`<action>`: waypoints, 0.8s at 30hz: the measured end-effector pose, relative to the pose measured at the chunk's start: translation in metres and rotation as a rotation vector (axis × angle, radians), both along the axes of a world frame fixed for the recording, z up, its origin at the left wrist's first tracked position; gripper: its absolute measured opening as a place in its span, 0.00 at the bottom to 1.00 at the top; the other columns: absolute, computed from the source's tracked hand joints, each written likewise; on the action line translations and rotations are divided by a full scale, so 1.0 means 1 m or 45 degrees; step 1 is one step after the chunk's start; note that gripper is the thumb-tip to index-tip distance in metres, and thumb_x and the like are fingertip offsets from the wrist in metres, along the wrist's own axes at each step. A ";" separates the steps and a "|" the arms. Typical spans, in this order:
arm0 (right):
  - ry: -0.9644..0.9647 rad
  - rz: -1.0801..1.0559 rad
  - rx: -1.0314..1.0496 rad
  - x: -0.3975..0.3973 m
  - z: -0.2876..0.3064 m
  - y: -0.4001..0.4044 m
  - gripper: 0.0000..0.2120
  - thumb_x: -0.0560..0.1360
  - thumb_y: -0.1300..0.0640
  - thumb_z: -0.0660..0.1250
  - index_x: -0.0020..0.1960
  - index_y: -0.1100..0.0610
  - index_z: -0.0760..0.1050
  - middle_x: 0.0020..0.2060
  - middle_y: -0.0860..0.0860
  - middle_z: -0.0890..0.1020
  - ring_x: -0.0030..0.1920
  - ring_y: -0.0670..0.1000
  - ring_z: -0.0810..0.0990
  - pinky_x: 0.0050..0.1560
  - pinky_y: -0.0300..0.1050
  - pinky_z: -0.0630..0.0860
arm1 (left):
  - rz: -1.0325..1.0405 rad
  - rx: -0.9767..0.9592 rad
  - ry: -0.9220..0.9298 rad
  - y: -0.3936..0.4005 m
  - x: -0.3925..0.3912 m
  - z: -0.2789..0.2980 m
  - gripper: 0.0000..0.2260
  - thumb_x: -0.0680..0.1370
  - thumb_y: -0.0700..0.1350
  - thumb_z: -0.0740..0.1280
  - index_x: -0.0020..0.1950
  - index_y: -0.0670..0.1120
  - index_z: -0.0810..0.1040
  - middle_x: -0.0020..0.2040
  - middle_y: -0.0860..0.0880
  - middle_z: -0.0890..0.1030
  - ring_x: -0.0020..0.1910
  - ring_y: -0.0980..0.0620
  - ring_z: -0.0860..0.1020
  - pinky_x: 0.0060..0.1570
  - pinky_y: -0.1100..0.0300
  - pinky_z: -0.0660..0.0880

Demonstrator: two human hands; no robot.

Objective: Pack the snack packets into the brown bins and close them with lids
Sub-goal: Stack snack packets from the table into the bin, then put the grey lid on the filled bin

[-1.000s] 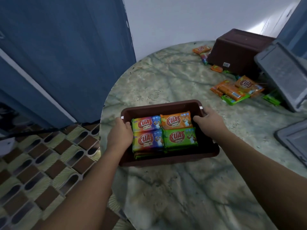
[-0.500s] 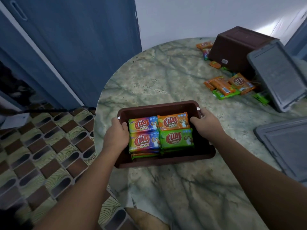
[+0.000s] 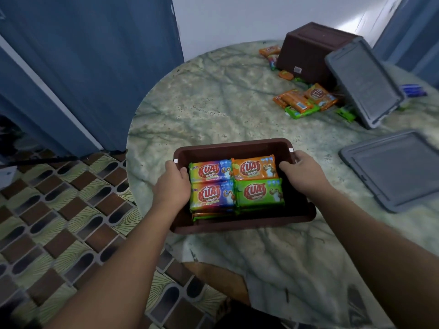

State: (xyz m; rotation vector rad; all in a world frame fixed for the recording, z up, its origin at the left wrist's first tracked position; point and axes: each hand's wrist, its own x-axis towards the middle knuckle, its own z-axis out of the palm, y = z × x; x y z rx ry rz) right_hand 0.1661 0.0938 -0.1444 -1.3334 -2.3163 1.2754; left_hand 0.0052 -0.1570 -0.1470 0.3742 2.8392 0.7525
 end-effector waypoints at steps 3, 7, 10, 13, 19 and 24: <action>0.008 -0.037 0.002 0.023 0.000 -0.010 0.05 0.76 0.51 0.68 0.49 0.51 0.75 0.42 0.45 0.80 0.44 0.50 0.78 0.41 0.46 0.69 | -0.058 0.010 -0.006 -0.007 0.014 -0.001 0.10 0.86 0.50 0.54 0.58 0.43 0.66 0.44 0.45 0.76 0.43 0.42 0.74 0.44 0.48 0.71; 0.005 -0.056 0.005 0.048 -0.001 -0.022 0.05 0.77 0.51 0.68 0.49 0.51 0.74 0.43 0.45 0.80 0.44 0.49 0.79 0.44 0.47 0.71 | -0.099 0.011 0.004 -0.015 0.031 -0.003 0.10 0.86 0.51 0.55 0.56 0.44 0.65 0.44 0.45 0.76 0.44 0.40 0.76 0.43 0.49 0.70; -0.016 -0.075 -0.021 0.056 -0.004 -0.025 0.07 0.76 0.49 0.67 0.52 0.50 0.75 0.45 0.46 0.81 0.47 0.51 0.80 0.50 0.50 0.77 | -0.089 0.019 -0.022 -0.018 0.035 -0.005 0.10 0.86 0.51 0.56 0.56 0.44 0.65 0.48 0.42 0.79 0.43 0.41 0.75 0.43 0.50 0.70; -0.008 -0.062 -0.025 0.058 -0.003 -0.025 0.08 0.77 0.48 0.66 0.52 0.51 0.76 0.46 0.48 0.82 0.48 0.52 0.80 0.50 0.50 0.76 | -0.048 -0.006 -0.082 -0.017 0.039 0.000 0.16 0.85 0.53 0.58 0.65 0.42 0.66 0.62 0.37 0.73 0.56 0.39 0.74 0.50 0.48 0.71; 0.257 -0.226 -0.190 0.078 -0.002 0.003 0.23 0.79 0.33 0.58 0.53 0.51 0.77 0.48 0.51 0.81 0.50 0.53 0.80 0.54 0.55 0.76 | -0.093 0.010 0.366 0.019 0.055 0.033 0.29 0.80 0.56 0.66 0.75 0.42 0.62 0.71 0.36 0.61 0.68 0.35 0.61 0.68 0.42 0.61; 0.063 -0.278 -0.025 0.128 -0.003 0.079 0.18 0.82 0.38 0.60 0.54 0.52 0.75 0.48 0.53 0.82 0.52 0.59 0.81 0.59 0.59 0.77 | -0.527 0.220 0.430 0.124 0.092 0.070 0.19 0.82 0.53 0.65 0.67 0.44 0.71 0.63 0.41 0.72 0.63 0.40 0.69 0.64 0.44 0.69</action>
